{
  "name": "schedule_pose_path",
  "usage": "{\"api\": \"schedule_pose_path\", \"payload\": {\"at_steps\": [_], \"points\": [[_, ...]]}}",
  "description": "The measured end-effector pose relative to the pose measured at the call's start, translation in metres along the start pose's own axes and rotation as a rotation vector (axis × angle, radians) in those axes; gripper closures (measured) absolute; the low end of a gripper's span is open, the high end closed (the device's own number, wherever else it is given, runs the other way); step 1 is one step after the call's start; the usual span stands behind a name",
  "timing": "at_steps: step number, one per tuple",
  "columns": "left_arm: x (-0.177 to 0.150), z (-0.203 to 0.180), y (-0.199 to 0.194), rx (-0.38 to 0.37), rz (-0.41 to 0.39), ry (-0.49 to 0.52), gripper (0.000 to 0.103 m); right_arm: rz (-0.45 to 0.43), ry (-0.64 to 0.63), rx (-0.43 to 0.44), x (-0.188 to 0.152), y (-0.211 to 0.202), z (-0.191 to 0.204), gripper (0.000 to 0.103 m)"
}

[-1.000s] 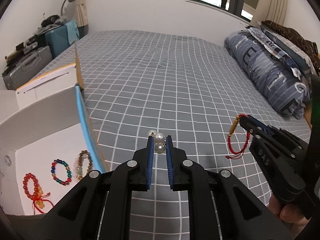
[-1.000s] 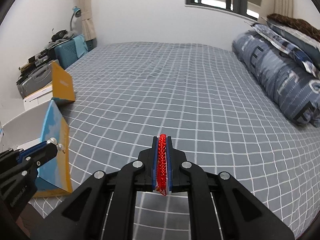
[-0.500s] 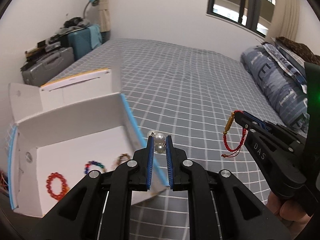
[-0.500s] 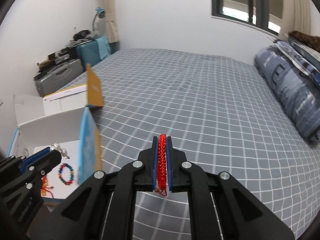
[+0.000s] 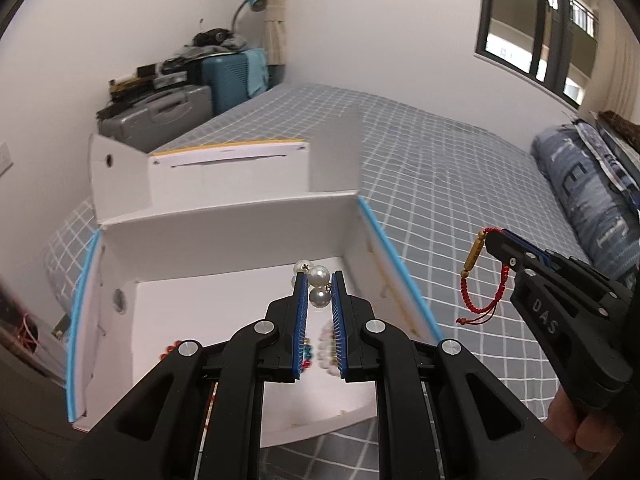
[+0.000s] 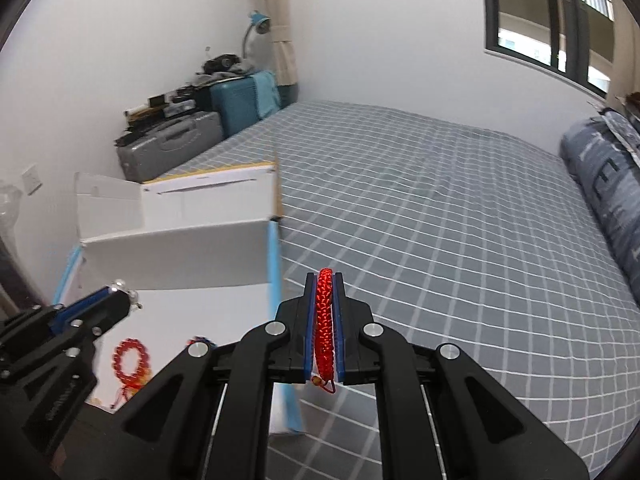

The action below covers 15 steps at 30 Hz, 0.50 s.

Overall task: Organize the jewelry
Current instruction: 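Lift and carry the pearl earring and red cord bracelet with both tools over the box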

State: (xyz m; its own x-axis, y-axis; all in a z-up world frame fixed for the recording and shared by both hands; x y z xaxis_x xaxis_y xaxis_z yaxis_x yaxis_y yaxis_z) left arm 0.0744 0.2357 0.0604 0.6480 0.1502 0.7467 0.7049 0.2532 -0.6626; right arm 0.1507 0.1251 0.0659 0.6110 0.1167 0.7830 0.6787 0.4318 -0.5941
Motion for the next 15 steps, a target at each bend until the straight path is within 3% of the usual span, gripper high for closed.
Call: {"api": "schedule_pose_path", "payload": {"at_steps": [8,15], "points": [[-0.016,0.039,0.000,0.045,0.019,-0.052,0.091,-0.003,-0.069,0.101,-0.006,0.008,0.062,0.096],[-0.033,0.077,0.018,0.084,0.071,-0.101,0.091,0.086,-0.102,0.119,-0.031,0.045,0.091,0.096]]}}
Point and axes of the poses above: each gripper's, at about its wrist camera, not at the fingertips, and y roughly the way its jaws point, z to its left, x to its top, the point moved 9 cm from there along y, roughly the way its jaws point, and after that the axes turned 10 degrees about y, right-handed, at the moved point
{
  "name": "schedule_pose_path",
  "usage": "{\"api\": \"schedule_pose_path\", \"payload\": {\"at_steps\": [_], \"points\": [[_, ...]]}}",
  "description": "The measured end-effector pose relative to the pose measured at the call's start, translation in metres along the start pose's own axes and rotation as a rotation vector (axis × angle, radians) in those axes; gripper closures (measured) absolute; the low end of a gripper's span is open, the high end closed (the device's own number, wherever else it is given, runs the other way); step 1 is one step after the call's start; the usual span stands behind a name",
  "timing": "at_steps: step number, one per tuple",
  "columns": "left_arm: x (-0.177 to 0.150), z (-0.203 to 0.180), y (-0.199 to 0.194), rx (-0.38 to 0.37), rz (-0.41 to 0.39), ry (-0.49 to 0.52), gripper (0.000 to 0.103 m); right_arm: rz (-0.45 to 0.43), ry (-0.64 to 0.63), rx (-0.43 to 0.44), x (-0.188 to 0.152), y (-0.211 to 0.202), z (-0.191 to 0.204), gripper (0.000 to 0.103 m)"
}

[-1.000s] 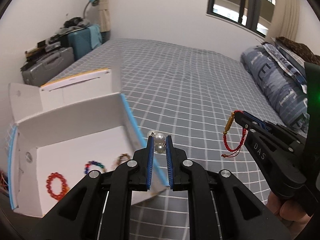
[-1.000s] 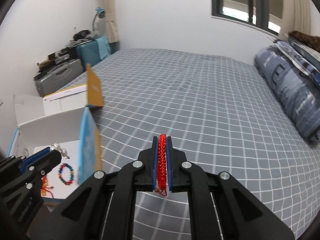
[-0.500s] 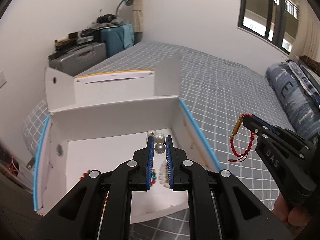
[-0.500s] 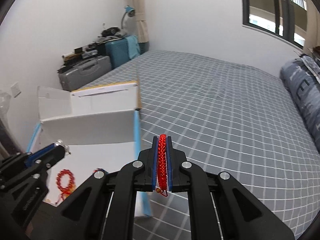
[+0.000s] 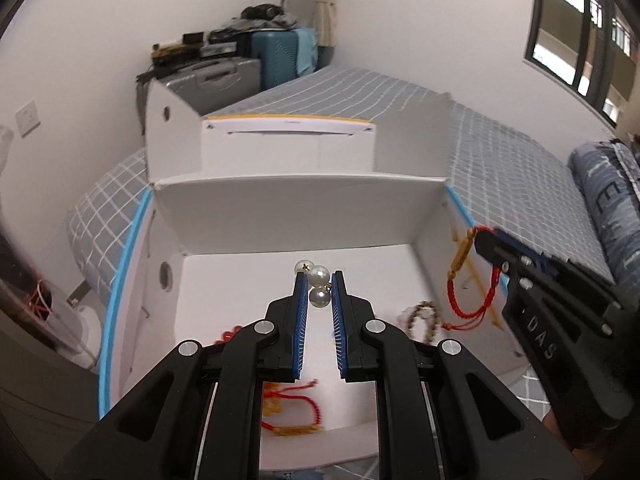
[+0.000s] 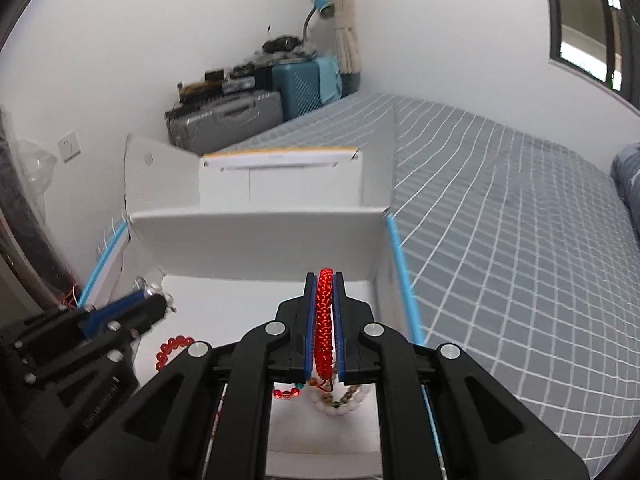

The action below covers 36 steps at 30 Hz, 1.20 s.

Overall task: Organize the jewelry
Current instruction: 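Lift and carry the pearl earring and red cord bracelet with both tools over the box, then open both tools to drop the earring and cord bracelet into the box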

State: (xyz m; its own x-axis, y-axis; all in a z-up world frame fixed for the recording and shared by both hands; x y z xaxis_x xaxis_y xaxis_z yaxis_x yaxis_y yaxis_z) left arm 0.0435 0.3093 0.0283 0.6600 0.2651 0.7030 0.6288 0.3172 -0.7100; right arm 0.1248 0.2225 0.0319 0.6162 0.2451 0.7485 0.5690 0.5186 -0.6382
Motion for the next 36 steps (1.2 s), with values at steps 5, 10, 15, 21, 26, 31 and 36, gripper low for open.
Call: {"api": "schedule_pose_path", "payload": {"at_steps": [5,10,15,21,26,31,36], "points": [[-0.010,0.024,0.021,0.032,0.063,-0.022,0.091,0.089,-0.015,-0.017,-0.021,0.030,0.006,0.095],[-0.027,0.037,0.044,0.057,0.152,-0.033,0.091,0.197,-0.019,-0.041,-0.041,0.053,0.006,0.094],[-0.040,0.046,0.053,0.067,0.204,-0.037,0.091,0.251,-0.014,-0.062,-0.053,0.064,0.004,0.094],[-0.046,0.051,0.054,0.077,0.215,-0.043,0.091,0.262,-0.012,-0.076,-0.056,0.069,0.005,0.094],[-0.051,0.057,0.058,0.071,0.233,-0.066,0.089,0.267,0.004,-0.039,-0.055,0.065,0.007,0.069],[-0.047,0.061,0.046,0.067,0.207,-0.080,0.070,0.207,0.011,0.007,-0.044,0.048,0.014,0.040],[-0.037,0.067,0.016,0.115,0.114,-0.073,0.023,0.130,0.007,0.020,-0.032,0.020,0.017,0.023]]}}
Point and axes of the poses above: each gripper's, at about its wrist camera, not at the fingertips, and y roughly the way its jaws point, z to its left, x to its top, the point moved 9 cm from there along y, roughly the way its jaws point, and after that the axes turned 10 degrees about y, right-handed, at the moved point
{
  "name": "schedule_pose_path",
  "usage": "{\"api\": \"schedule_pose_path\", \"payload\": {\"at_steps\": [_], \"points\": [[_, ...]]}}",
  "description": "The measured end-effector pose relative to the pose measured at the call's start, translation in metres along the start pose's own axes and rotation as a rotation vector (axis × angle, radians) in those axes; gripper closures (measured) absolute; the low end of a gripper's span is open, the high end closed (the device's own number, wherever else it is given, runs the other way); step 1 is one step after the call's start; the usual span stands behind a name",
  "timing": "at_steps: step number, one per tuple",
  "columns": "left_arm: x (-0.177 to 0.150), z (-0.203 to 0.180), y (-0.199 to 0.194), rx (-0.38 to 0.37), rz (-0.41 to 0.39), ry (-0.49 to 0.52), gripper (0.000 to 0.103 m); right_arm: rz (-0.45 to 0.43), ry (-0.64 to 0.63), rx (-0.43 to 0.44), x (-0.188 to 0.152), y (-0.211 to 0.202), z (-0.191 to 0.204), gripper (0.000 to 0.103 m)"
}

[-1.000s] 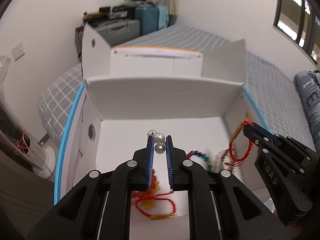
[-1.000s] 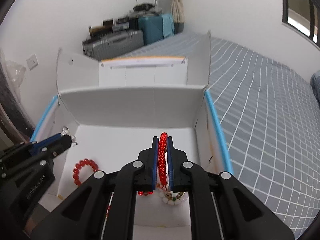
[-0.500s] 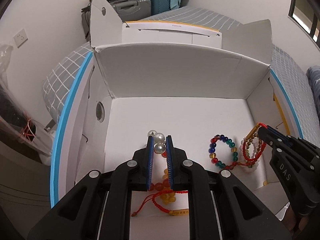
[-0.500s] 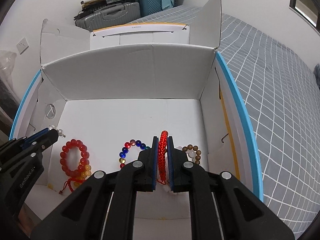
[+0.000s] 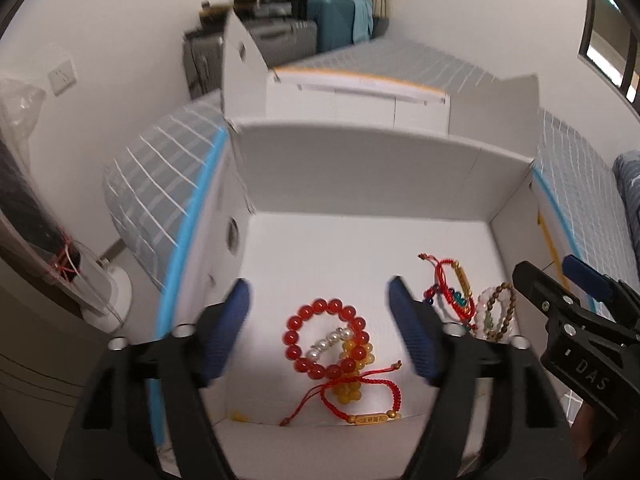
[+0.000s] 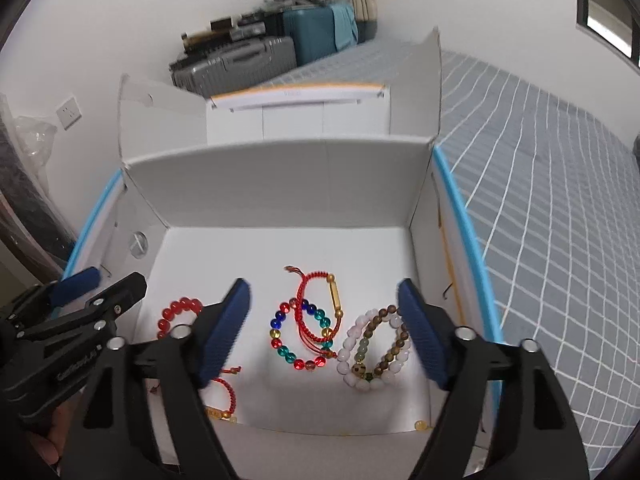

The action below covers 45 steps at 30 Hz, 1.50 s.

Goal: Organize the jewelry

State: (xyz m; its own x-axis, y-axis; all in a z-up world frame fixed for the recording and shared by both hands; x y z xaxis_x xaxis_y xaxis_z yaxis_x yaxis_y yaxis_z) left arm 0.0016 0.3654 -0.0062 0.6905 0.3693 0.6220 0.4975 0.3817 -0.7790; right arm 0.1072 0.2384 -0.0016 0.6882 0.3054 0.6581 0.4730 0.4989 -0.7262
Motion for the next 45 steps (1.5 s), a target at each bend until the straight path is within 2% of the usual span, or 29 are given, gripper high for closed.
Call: {"api": "schedule_pose_path", "payload": {"at_steps": [5,8,16,23,30,37,45], "points": [[-0.001,0.006,-0.029,0.012,-0.077,-0.011,0.006,-0.047,-0.007,-0.004,0.000,-0.028,-0.001,0.009],[-0.007,0.008,-0.042,0.008,-0.103,-0.012,0.006,-0.066,-0.006,-0.034,-0.005,-0.041,-0.004,0.008],[-0.031,0.002,-0.058,-0.021,-0.110,-0.001,0.006,-0.110,0.004,-0.059,-0.028,-0.070,-0.014,0.008],[-0.052,-0.008,-0.074,-0.047,-0.132,0.015,0.006,-0.107,0.028,-0.090,-0.051,-0.079,-0.025,0.008],[-0.065,-0.017,-0.083,-0.039,-0.139,0.035,0.006,-0.099,0.023,-0.108,-0.072,-0.085,-0.030,0.008],[-0.069,-0.025,-0.082,-0.015,-0.138,0.058,0.006,-0.096,0.015,-0.116,-0.078,-0.087,-0.032,0.008],[-0.069,-0.027,-0.081,-0.026,-0.133,0.055,0.006,-0.092,0.018,-0.115,-0.078,-0.086,-0.034,0.008]]}}
Point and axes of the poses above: each gripper's, at about its wrist camera, not at the fingertips, and y roughly the way its jaws point, z to its left, x to its top, the point moved 9 cm from there along y, roughly the way its jaws point, and after that the axes turned 10 degrees about y, right-handed, at the moved point
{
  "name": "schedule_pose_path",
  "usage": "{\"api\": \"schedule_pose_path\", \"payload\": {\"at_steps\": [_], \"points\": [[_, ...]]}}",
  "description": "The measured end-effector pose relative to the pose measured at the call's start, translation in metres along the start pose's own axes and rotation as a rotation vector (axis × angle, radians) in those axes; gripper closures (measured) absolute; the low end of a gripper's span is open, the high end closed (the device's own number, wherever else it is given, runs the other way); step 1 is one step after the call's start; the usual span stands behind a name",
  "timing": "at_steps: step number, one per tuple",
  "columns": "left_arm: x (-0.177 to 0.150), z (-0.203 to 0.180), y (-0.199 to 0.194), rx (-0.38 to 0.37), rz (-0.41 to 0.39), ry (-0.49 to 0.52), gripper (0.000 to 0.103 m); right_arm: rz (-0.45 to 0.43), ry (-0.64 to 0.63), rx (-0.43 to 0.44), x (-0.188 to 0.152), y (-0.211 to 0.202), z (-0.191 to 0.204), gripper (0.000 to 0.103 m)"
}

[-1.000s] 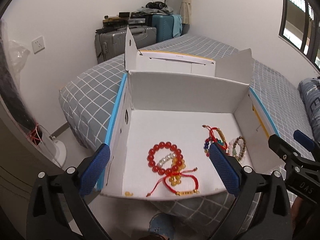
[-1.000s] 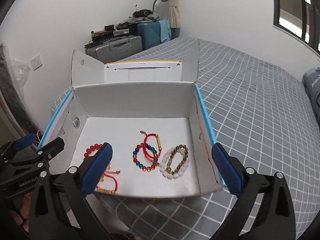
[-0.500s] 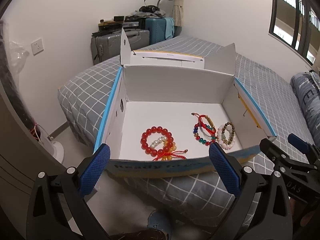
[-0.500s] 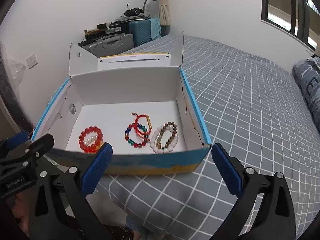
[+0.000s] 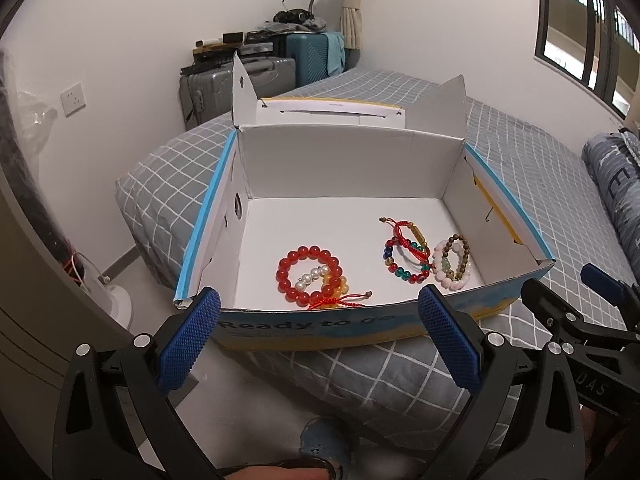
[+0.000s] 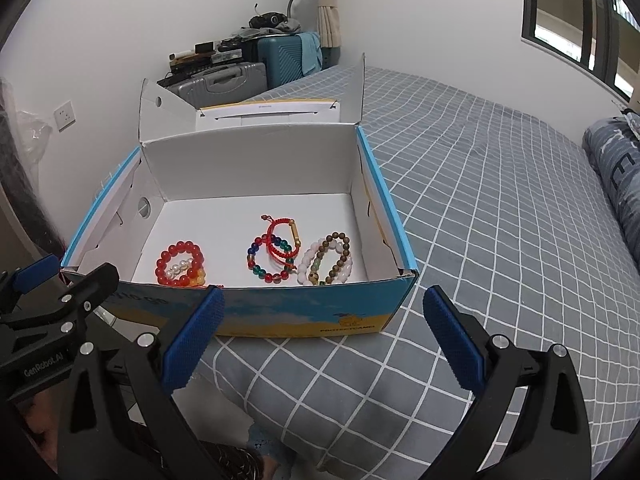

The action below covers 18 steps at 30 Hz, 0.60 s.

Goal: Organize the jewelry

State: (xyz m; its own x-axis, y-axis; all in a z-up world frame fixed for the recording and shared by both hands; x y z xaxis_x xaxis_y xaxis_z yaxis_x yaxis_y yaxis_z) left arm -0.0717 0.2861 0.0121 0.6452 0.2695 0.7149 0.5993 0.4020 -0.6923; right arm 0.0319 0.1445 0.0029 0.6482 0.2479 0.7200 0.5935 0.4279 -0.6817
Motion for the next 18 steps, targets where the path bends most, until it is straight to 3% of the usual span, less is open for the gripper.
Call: {"api": "schedule_pose_path", "payload": {"at_steps": [18], "points": [[0.0026,0.0047,-0.0025,0.030,-0.028,-0.025,0.006,0.010,-0.002,-0.004,-0.0019,0.0035,-0.0020,0.008]]}}
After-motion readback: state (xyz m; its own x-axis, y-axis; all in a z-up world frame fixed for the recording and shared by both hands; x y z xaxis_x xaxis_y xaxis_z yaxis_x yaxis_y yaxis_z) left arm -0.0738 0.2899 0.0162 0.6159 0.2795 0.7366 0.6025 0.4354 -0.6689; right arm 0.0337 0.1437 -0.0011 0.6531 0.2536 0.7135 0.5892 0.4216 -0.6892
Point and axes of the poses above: each gripper's, at about its wrist camera, not at the fingertips, and y roughly the way its jaws point, z to its left, x to its top, the point moved 9 cm from there along y, roughly the way its jaws point, and after that the axes turned 10 degrees about y, right-handed, at the moved point
